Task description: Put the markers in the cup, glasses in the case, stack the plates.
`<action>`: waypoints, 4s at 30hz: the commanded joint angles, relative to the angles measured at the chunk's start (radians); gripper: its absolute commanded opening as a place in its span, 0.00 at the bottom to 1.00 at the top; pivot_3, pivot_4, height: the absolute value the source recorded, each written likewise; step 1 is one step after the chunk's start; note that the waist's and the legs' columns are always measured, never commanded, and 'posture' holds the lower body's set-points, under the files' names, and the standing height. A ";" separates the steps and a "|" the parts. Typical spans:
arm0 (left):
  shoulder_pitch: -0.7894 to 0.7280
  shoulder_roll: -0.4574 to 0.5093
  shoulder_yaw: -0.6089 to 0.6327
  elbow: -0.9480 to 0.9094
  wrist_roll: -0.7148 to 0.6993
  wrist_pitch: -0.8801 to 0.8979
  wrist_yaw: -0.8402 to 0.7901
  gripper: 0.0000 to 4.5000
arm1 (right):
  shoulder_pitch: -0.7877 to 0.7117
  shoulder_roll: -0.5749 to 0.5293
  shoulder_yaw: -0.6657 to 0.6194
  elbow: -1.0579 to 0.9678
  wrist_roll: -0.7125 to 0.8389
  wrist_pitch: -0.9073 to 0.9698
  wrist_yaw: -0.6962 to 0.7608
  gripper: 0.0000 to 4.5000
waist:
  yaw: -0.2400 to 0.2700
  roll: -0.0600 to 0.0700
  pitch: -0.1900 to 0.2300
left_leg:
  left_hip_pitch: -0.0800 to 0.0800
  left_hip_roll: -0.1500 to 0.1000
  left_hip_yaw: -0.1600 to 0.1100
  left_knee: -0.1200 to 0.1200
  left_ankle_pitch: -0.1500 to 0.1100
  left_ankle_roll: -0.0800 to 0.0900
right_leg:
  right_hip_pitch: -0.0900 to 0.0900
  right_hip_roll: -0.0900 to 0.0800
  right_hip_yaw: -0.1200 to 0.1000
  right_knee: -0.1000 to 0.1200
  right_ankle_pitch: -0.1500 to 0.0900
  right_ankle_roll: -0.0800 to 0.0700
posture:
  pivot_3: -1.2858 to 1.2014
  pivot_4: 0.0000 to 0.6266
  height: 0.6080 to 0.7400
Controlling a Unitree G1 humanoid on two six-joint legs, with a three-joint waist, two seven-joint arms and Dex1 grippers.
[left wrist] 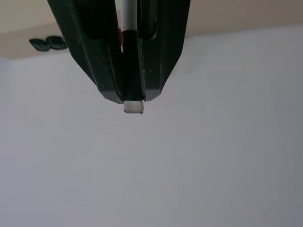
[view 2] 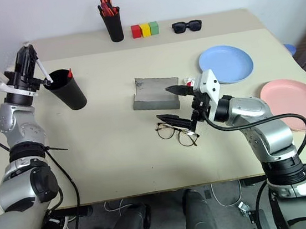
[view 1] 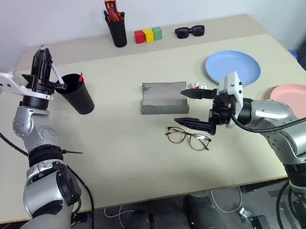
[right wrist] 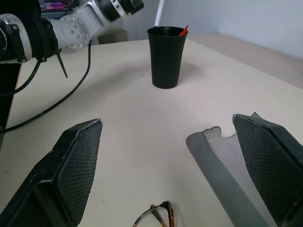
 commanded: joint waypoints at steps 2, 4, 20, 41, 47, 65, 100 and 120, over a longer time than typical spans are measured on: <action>-0.006 0.004 0.001 0.024 0.001 -0.043 -0.008 0.01 | -0.005 -0.009 -0.022 -0.048 0.006 -0.004 -0.008 1.00 | 0.001 0.000 0.000 | 0.000 0.000 0.000 0.000 0.000 0.000 | 0.000 0.000 0.000 0.000 0.000 0.000 | 0.52 0.24 1.00; 0.000 0.002 -0.001 0.038 0.007 -0.053 0.001 0.01 | -0.004 -0.010 -0.023 -0.051 0.007 -0.003 -0.010 1.00 | 0.001 0.000 0.000 | 0.000 0.000 0.000 0.000 0.000 0.000 | 0.000 0.000 0.000 0.000 0.000 0.000 | 0.52 0.24 1.00; 0.020 -0.026 -0.071 -0.102 -0.001 0.065 -0.039 0.99 | -0.016 -0.002 -0.020 -0.031 -0.002 -0.013 -0.020 1.00 | 0.001 0.000 0.000 | 0.000 0.000 0.000 0.000 0.000 0.000 | 0.000 0.000 0.000 0.000 0.000 0.000 | 0.52 0.24 1.00; -0.213 -0.196 -0.731 0.039 0.401 0.335 -0.261 0.99 | 0.076 -0.082 -0.118 0.038 -0.075 -0.094 -0.039 1.00 | 0.005 0.000 0.000 | 0.000 0.001 0.001 0.000 0.000 0.001 | 0.001 0.002 0.000 -0.002 0.001 0.000 | 0.52 0.24 1.00; -0.228 -0.251 -0.733 0.175 0.471 0.267 -0.248 0.87 | 0.099 -0.086 -0.132 0.000 -0.077 -0.086 -0.075 1.00 | 0.004 0.000 0.000 | -0.001 0.001 0.001 0.000 -0.001 0.001 | 0.001 0.002 0.000 -0.002 0.001 0.001 | 0.52 0.24 1.00; -0.149 -0.030 -0.697 -0.112 0.432 0.590 -0.623 0.01 | 0.064 -0.056 -0.116 0.067 -0.117 -0.144 -0.097 1.00 | -0.007 0.000 0.000 | 0.000 0.001 0.001 0.000 -0.001 0.001 | 0.000 0.002 0.000 0.000 0.000 0.001 | 0.52 0.24 1.00; 0.232 0.245 -0.482 -1.000 -0.049 1.149 -0.588 0.98 | -0.011 -0.087 0.023 -0.113 -0.154 0.157 -0.174 1.00 | -0.008 0.001 0.001 | 0.000 0.002 0.000 0.001 -0.001 0.002 | 0.000 0.002 0.000 0.002 0.000 0.000 | 0.52 0.24 1.00; 0.630 0.393 -0.217 -1.168 -0.166 0.974 -0.524 0.99 | -0.081 -0.219 0.293 -0.213 -0.252 0.500 -0.165 0.58 | 0.000 0.001 0.000 | -0.001 0.003 0.001 -0.001 -0.001 0.001 | -0.002 0.001 0.000 0.001 -0.001 -0.002 | 0.52 0.24 1.00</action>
